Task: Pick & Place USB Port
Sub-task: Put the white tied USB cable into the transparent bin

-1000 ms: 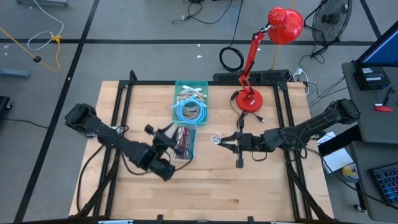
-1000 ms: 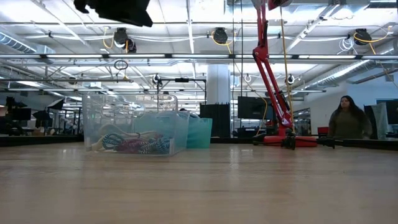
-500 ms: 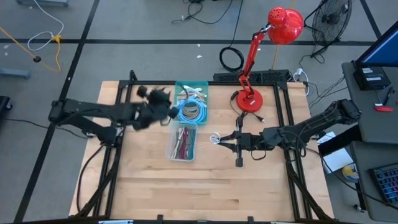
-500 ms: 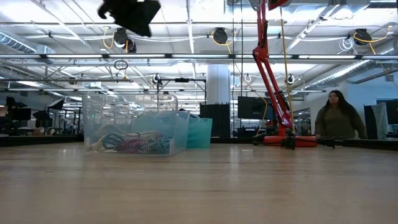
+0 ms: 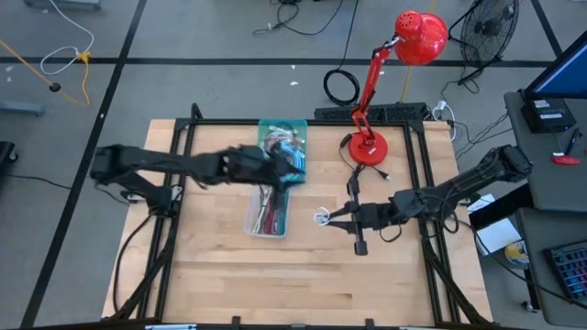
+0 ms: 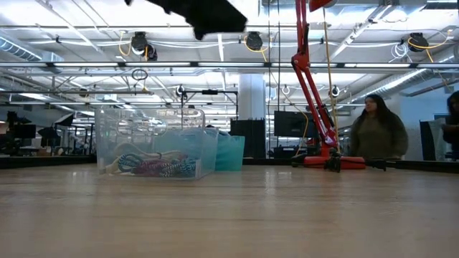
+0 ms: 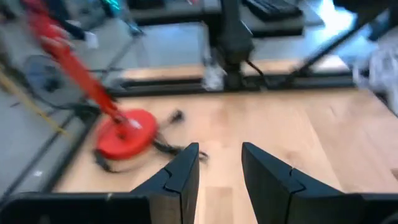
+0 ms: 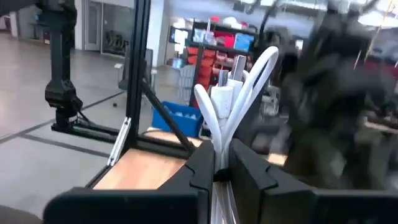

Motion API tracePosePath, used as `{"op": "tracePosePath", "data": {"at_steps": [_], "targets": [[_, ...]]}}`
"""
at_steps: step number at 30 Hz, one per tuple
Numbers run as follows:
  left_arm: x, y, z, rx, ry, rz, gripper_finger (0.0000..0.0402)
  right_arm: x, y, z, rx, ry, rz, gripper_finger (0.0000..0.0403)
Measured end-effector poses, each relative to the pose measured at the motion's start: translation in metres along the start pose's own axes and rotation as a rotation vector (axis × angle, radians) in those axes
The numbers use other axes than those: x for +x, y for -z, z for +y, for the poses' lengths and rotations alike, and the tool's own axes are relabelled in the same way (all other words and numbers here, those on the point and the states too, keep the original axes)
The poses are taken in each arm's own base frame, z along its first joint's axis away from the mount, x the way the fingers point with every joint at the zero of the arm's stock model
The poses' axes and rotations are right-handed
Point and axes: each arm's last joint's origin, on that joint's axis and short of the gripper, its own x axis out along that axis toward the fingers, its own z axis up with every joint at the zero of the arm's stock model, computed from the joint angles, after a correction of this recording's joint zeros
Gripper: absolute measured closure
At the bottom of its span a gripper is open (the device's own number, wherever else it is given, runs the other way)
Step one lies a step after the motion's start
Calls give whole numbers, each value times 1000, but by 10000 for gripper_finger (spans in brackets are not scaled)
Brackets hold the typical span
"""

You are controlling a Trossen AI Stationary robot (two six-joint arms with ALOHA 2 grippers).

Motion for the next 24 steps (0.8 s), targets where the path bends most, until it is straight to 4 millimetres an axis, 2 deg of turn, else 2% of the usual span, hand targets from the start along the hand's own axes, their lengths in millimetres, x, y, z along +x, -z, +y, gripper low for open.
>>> {"op": "tracePosePath", "data": {"at_steps": [3,5,7,11,14,18,24], "targets": [[29,15,-15,12,93,-7,277,-1,-4,5,-24,-13,-35,379],[41,21,-27,29,170,-28,277,-2,-6,8,-41,-15,-54,379],[48,19,-43,66,215,-105,277,-4,-8,12,-63,24,-56,379],[45,11,-74,175,205,-211,277,-8,-11,19,-114,120,-45,379],[40,7,-91,235,163,-246,277,-10,-12,23,-119,108,-54,379],[36,3,-102,271,114,-283,277,-11,-14,26,-113,96,-70,379],[31,-5,-107,276,52,-357,277,-11,-14,25,-109,101,-71,379]]}}
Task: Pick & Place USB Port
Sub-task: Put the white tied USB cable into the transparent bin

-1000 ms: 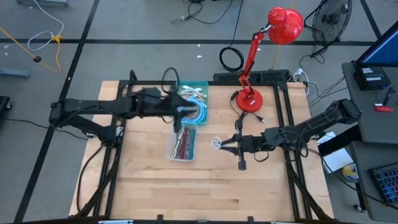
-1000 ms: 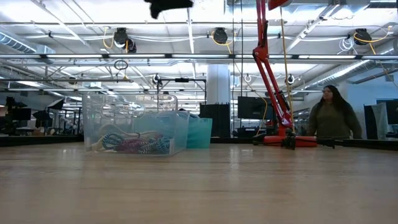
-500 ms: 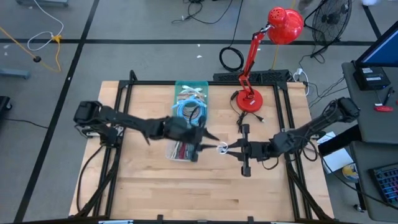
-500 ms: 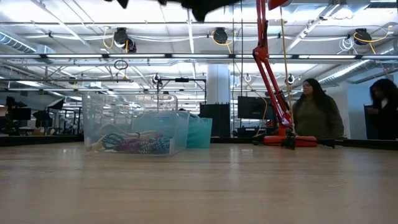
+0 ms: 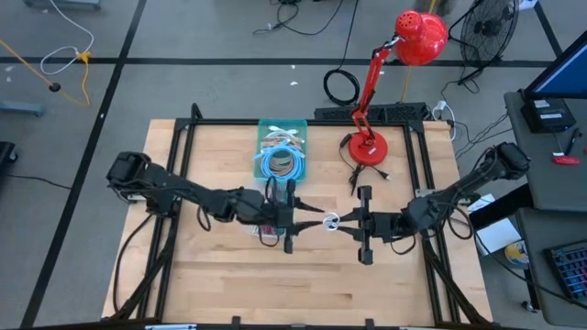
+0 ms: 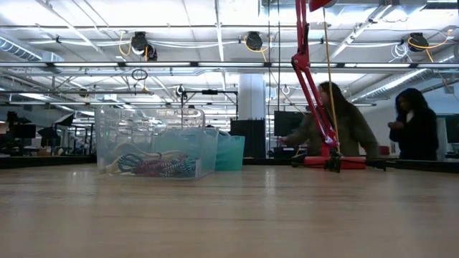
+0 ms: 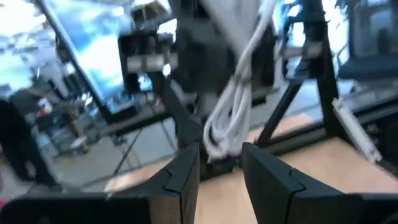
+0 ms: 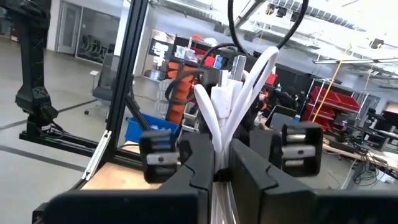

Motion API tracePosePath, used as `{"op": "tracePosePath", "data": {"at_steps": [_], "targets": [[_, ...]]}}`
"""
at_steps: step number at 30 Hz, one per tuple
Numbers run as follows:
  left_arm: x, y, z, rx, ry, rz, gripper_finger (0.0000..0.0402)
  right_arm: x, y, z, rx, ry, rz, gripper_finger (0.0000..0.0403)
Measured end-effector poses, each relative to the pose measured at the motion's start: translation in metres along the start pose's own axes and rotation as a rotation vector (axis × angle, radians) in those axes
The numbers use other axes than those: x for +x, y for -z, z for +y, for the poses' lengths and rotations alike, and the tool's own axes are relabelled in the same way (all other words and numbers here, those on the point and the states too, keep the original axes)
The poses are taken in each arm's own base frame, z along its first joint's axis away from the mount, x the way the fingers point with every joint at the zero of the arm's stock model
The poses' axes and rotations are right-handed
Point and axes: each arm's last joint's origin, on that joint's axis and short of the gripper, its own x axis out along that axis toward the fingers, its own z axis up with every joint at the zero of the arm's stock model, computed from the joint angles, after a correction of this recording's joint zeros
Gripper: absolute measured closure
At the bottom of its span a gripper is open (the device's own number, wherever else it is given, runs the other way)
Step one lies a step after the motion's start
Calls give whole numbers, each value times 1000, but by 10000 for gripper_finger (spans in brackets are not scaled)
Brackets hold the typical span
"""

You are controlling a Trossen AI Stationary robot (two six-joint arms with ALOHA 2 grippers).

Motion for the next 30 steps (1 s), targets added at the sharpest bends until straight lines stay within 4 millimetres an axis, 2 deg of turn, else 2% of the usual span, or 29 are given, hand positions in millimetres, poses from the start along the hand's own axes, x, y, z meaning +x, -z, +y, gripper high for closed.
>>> {"op": "tracePosePath", "data": {"at_steps": [9,18,30], "targets": [[0,-5,0,-17,78,-80,277,6,6,-4,-7,25,17,379],[0,-7,3,-27,6,-84,277,9,8,-5,-4,33,10,379],[3,-1,15,-81,34,-77,277,10,8,-7,-2,22,-2,379]]}}
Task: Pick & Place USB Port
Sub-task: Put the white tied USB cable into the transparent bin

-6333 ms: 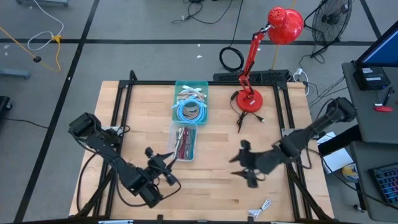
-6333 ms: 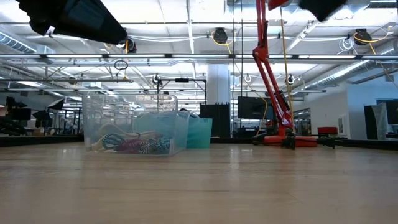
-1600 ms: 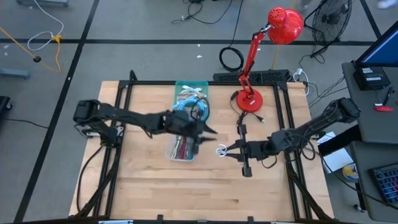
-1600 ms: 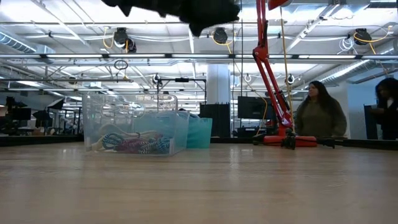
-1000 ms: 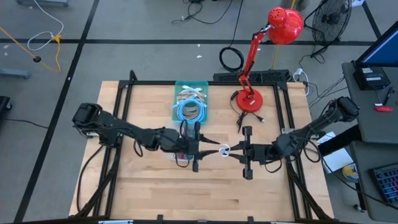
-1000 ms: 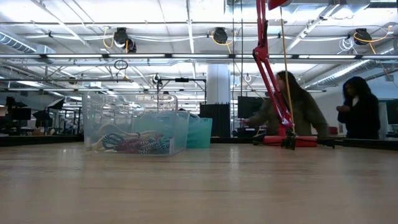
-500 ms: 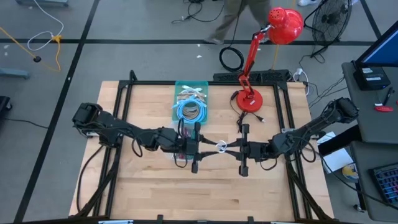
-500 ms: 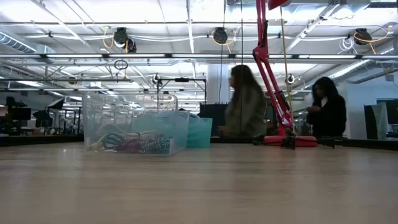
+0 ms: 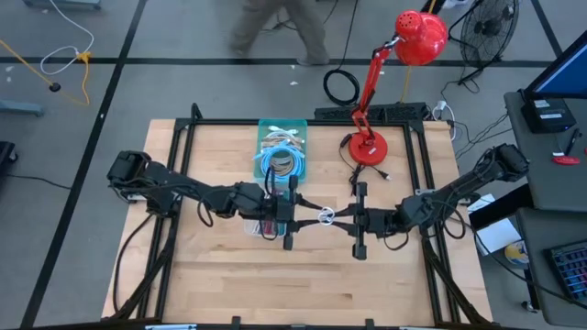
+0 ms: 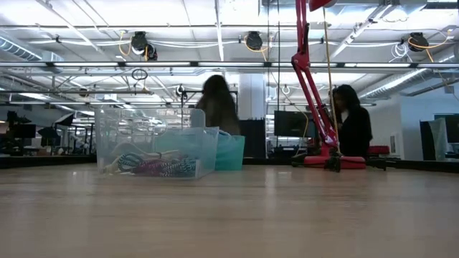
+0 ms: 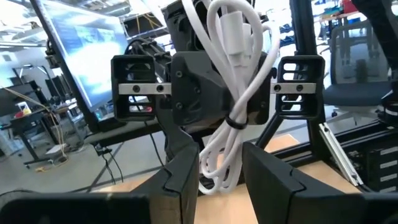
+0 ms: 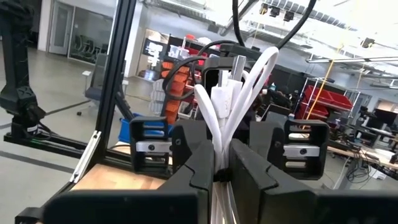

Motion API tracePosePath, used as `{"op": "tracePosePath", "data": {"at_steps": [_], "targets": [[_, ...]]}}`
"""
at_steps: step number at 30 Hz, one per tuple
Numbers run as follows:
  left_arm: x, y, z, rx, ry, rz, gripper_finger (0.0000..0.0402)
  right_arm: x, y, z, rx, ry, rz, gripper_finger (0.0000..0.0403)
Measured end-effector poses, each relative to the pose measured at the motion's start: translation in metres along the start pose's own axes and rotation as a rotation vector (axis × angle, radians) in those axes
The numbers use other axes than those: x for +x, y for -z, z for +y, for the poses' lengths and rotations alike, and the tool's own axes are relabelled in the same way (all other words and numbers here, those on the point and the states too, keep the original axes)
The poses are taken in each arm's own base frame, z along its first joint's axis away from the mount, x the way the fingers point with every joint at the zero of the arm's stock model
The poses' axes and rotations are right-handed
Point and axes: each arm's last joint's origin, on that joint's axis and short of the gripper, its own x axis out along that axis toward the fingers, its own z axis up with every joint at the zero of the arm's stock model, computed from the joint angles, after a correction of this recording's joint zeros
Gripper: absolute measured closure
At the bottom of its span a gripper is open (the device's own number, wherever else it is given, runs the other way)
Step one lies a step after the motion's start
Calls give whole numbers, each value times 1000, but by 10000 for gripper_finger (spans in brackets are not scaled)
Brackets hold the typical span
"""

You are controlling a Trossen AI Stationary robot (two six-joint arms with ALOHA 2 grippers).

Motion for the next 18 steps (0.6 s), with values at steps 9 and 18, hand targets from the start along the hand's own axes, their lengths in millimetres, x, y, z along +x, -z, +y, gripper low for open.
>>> {"op": "tracePosePath", "data": {"at_steps": [9,18], "targets": [[0,0,0,-11,7,0,277,0,0,-1,-16,2,1,379],[0,0,0,-28,40,-13,277,9,8,-8,-26,41,10,379]]}}
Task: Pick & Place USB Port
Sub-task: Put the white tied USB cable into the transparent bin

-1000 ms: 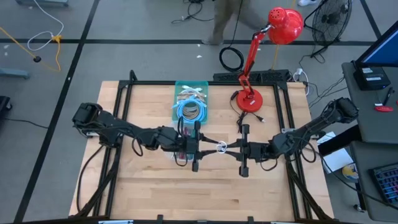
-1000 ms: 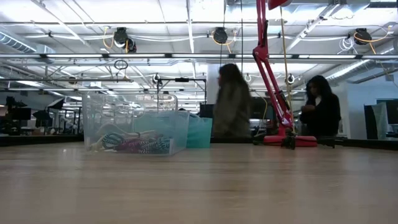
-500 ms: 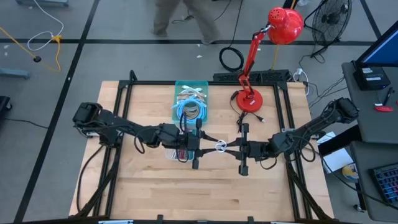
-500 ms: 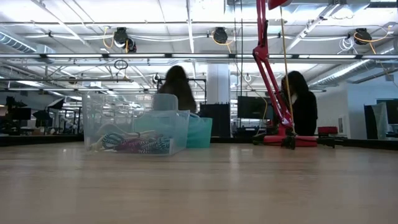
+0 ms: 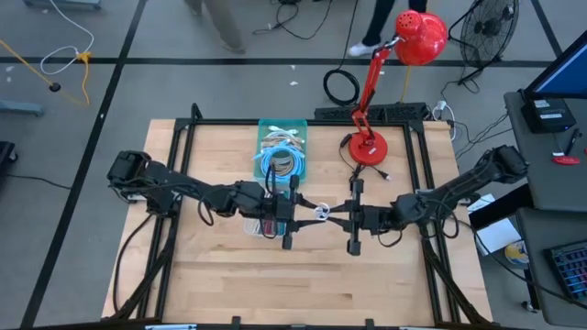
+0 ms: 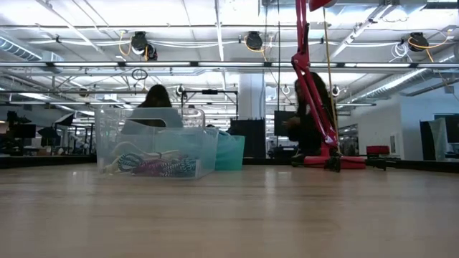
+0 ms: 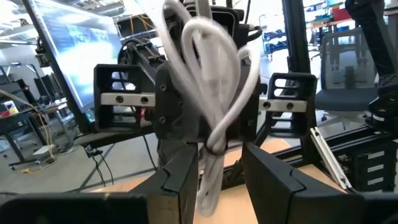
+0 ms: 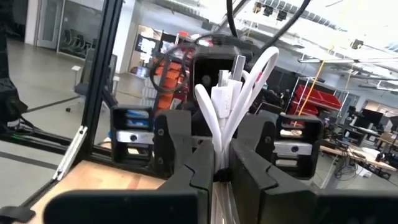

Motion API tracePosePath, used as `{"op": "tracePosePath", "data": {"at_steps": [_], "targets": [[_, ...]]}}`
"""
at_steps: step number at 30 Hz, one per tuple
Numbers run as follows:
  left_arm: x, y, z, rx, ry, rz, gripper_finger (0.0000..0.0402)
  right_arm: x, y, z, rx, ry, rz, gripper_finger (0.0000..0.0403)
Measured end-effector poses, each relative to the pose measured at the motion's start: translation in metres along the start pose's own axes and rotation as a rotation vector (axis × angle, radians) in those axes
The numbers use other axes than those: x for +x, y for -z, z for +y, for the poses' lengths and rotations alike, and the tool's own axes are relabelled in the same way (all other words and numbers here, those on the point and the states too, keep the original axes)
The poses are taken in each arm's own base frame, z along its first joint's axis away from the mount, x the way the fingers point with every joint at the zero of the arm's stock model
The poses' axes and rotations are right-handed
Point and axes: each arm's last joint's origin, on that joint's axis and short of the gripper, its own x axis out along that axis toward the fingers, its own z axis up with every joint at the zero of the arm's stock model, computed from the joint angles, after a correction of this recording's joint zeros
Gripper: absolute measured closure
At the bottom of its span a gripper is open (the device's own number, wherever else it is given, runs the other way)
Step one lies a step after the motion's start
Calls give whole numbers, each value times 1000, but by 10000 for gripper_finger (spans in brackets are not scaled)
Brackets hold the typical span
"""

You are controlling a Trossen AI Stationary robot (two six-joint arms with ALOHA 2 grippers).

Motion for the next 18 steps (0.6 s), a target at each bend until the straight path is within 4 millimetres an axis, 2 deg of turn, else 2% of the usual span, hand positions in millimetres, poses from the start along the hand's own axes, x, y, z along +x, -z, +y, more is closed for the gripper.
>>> {"op": "tracePosePath", "data": {"at_steps": [7,18], "targets": [[0,1,0,-6,3,5,277,3,2,-1,-2,-15,-9,379],[12,24,0,-26,-53,29,277,3,2,-1,-21,-9,-11,378]]}}
